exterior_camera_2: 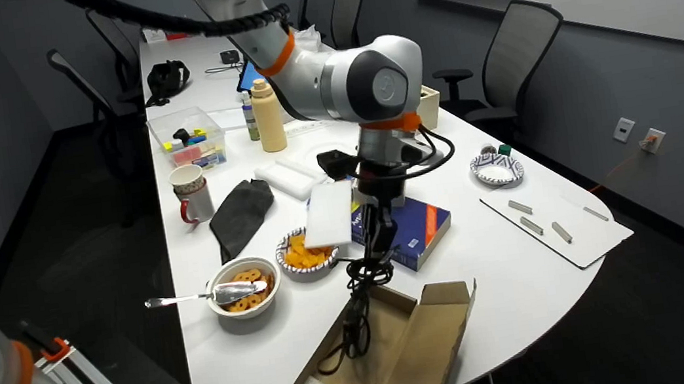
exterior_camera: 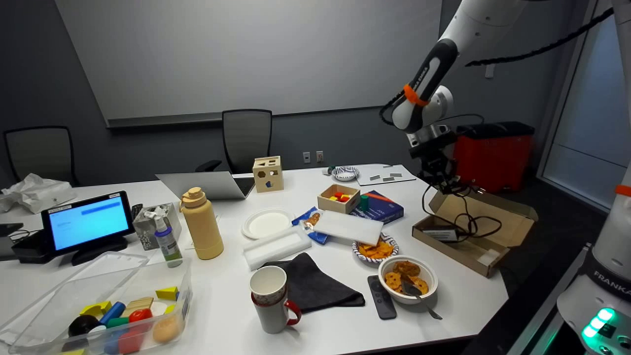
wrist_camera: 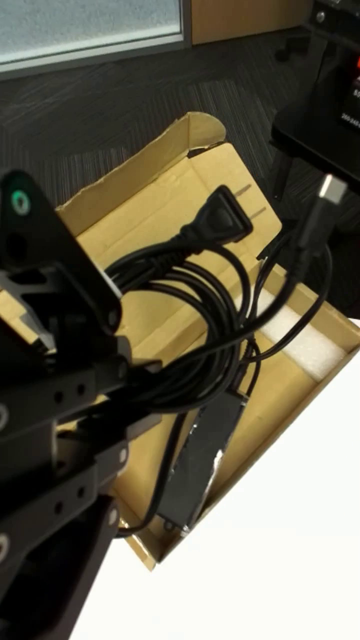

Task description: Open the cardboard box and take the packing foam out of it

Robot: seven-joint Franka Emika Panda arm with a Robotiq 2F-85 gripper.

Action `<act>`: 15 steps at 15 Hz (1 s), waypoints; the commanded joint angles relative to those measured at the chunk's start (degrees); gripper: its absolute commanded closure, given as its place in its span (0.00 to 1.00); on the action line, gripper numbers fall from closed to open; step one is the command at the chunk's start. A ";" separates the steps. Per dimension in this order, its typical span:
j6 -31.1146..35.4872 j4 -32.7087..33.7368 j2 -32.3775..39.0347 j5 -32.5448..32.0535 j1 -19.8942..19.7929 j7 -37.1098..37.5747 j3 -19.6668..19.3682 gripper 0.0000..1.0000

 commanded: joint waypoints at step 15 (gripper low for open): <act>-9.44 -5.71 -23.10 2.66 -5.69 -4.50 15.11 0.95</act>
